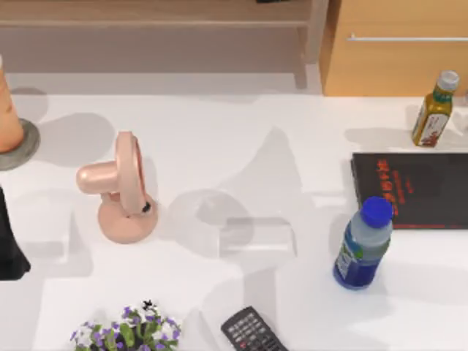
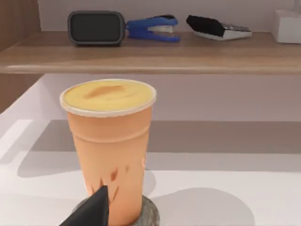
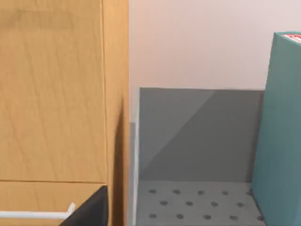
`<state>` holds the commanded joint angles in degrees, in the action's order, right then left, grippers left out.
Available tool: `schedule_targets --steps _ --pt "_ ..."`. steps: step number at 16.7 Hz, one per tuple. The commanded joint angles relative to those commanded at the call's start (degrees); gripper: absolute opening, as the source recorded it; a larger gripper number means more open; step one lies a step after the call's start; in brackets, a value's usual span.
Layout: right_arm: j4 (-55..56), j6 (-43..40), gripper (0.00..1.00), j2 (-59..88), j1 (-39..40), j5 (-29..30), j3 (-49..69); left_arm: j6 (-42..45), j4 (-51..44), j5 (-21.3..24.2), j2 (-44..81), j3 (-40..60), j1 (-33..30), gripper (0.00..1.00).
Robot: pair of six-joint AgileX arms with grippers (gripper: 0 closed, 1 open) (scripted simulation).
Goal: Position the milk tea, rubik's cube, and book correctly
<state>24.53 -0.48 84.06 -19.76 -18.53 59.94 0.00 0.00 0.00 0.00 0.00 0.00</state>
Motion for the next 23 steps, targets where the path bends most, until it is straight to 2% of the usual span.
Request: schedule_targets --steps 4,8,15,23 --pt "5.58 -0.03 1.00 20.12 -4.41 -4.19 13.55 0.00 0.00 0.00 0.00 0.00 0.00 1.00" --pt "8.90 0.00 1.00 30.85 -7.05 -6.60 21.49 0.00 0.00 0.00 0.00 0.00 0.00 1.00" --pt "9.30 0.00 1.00 32.50 -7.20 -6.85 22.70 0.00 0.00 0.00 0.00 0.00 0.00 1.00" --pt "6.41 -0.04 1.00 38.13 -5.97 -5.40 31.40 0.00 0.00 0.00 0.00 0.00 0.00 1.00"
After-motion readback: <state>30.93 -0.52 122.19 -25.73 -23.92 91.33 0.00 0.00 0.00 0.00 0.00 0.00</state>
